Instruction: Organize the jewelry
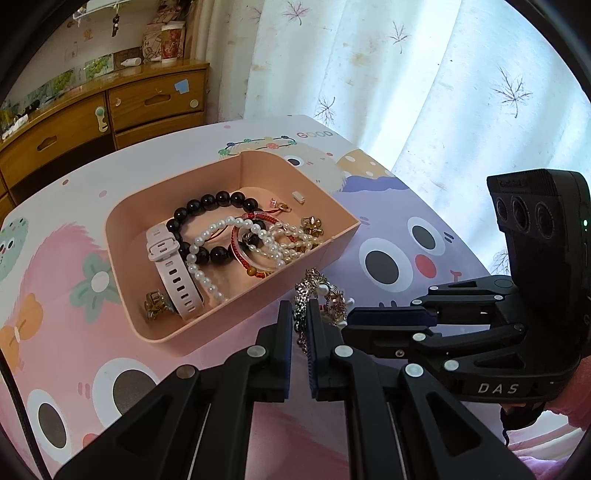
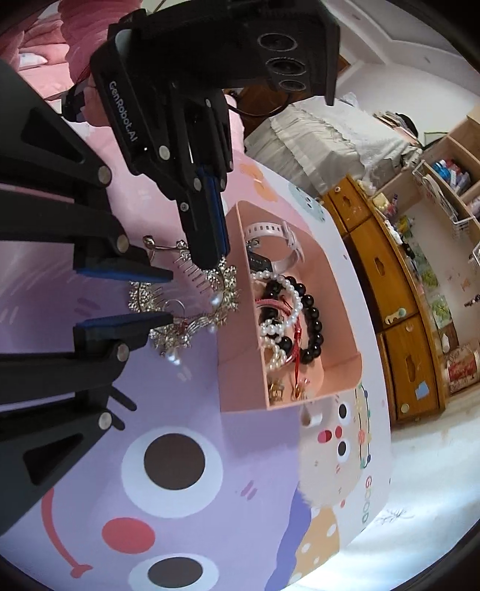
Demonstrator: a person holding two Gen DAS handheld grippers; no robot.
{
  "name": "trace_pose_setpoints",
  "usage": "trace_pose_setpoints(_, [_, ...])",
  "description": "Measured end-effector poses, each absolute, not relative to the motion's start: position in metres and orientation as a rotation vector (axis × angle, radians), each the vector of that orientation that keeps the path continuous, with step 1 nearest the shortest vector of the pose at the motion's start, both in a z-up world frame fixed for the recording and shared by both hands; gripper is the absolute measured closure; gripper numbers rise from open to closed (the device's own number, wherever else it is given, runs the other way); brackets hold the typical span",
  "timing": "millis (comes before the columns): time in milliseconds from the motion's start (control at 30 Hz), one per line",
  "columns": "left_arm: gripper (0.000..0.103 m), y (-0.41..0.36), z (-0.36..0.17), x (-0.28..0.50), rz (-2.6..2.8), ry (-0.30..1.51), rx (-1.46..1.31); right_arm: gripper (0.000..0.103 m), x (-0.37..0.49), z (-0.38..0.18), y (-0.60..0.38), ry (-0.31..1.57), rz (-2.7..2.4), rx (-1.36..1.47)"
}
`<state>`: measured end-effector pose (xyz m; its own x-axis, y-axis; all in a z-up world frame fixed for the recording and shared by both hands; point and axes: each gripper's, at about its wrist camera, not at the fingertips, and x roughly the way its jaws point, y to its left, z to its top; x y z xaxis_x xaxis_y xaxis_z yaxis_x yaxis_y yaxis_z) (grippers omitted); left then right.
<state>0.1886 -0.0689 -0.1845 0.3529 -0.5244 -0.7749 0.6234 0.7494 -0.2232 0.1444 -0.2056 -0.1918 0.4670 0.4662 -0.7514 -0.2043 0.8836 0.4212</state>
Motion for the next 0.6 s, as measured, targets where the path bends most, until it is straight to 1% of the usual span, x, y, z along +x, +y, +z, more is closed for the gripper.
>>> trace_pose_setpoints(200, [0.098,-0.069,-0.184,0.188,-0.756,0.956,0.120,0.088,0.155,-0.195,-0.199,1.036,0.445,0.285])
trace_pose_setpoints(600, [0.098,-0.073,-0.179,0.178,-0.775,0.933,0.158,0.087,0.153,-0.189,-0.207,1.023,0.418,0.302])
